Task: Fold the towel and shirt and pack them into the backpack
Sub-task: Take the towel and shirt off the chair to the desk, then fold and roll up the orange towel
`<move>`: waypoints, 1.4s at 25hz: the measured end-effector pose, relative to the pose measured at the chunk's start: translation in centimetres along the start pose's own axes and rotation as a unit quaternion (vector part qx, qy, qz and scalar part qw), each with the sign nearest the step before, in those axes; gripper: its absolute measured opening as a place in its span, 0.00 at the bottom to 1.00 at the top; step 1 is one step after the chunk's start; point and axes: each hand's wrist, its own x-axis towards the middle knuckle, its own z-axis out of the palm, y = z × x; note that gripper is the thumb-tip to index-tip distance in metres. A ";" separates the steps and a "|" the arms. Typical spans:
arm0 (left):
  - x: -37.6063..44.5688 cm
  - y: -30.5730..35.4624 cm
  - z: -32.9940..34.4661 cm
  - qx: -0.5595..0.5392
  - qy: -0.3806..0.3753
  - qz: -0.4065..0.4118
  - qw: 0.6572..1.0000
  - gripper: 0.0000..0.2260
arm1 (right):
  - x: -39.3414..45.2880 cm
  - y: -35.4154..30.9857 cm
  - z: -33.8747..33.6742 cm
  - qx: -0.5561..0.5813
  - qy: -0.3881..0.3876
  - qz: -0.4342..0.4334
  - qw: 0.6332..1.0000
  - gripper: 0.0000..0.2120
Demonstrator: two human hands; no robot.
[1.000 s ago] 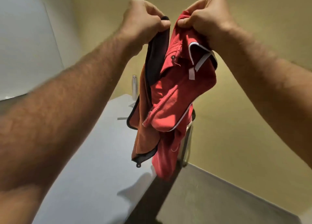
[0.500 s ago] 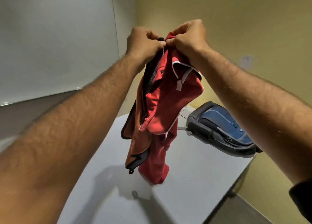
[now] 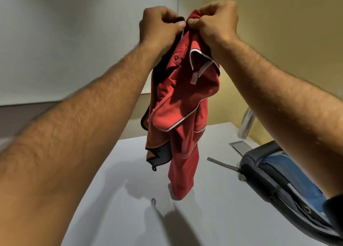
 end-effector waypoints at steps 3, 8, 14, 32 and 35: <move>1.2 0.2 -0.7 0.004 0.026 0.019 0.999 0.07 | 0.9 -0.2 0.8 0.067 -0.016 -0.037 0.997 0.06; -1.0 -3.5 -1.6 0.045 -0.017 -0.034 0.998 0.06 | -0.5 4.3 2.7 0.031 -0.076 0.008 0.997 0.08; -11.3 -16.3 -1.7 0.180 -0.104 -0.164 0.964 0.06 | -10.2 18.0 4.3 -0.156 -0.214 0.062 0.962 0.09; -27.3 -22.1 -4.8 0.208 -0.237 -0.182 0.931 0.11 | -27.8 23.3 3.8 -0.060 -0.515 0.025 0.855 0.30; -26.6 -20.6 -5.2 0.216 -0.245 -0.135 0.935 0.10 | -27.9 22.3 5.4 -0.038 -0.537 0.009 0.843 0.22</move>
